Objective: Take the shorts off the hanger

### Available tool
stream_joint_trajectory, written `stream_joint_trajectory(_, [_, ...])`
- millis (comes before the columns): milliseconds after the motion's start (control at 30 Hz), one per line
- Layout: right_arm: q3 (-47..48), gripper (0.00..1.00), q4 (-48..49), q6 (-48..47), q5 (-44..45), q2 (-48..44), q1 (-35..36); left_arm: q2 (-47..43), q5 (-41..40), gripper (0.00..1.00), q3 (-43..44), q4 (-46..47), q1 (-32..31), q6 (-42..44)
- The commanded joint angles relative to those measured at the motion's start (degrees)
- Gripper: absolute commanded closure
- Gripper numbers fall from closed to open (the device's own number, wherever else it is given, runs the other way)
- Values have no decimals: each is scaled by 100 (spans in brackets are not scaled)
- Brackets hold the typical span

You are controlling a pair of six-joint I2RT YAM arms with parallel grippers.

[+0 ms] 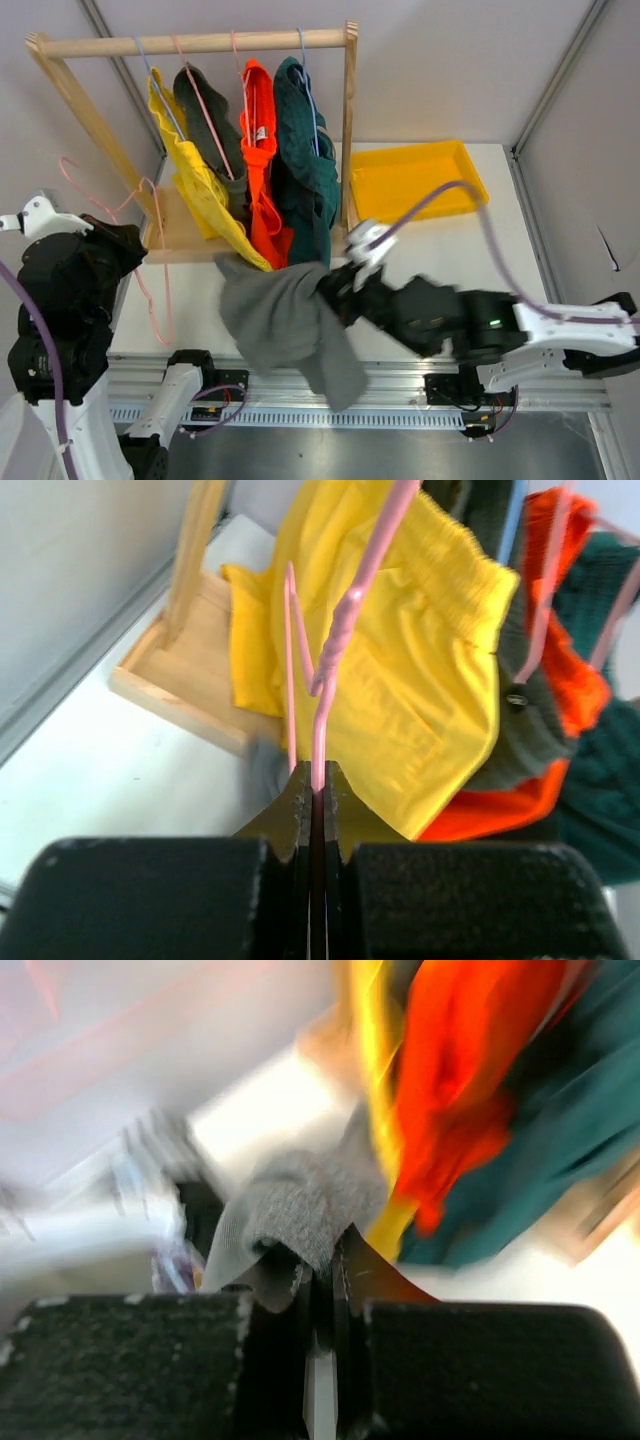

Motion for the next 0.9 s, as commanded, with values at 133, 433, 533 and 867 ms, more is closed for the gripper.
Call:
stream_joint_trajectory(133, [2373,100,-364,-1859,648,30,-753,70,-294,100,-680,934,-3,635])
stream_joint_trajectory(433, [5178,100,-1446,-1395,-2183,1560,-4792,114,-391,100,-944,1312,-3,1145])
stream_joint_trajectory(533, [5608,100,-1192,-1315,-2852,1965,-5953,132,-373,100,-856,1374,-3,1233])
stream_joint_trajectory(867, [5005,100,696,-428,-3917,2975,-8164,97,22,100,-821,1427,-3,1329])
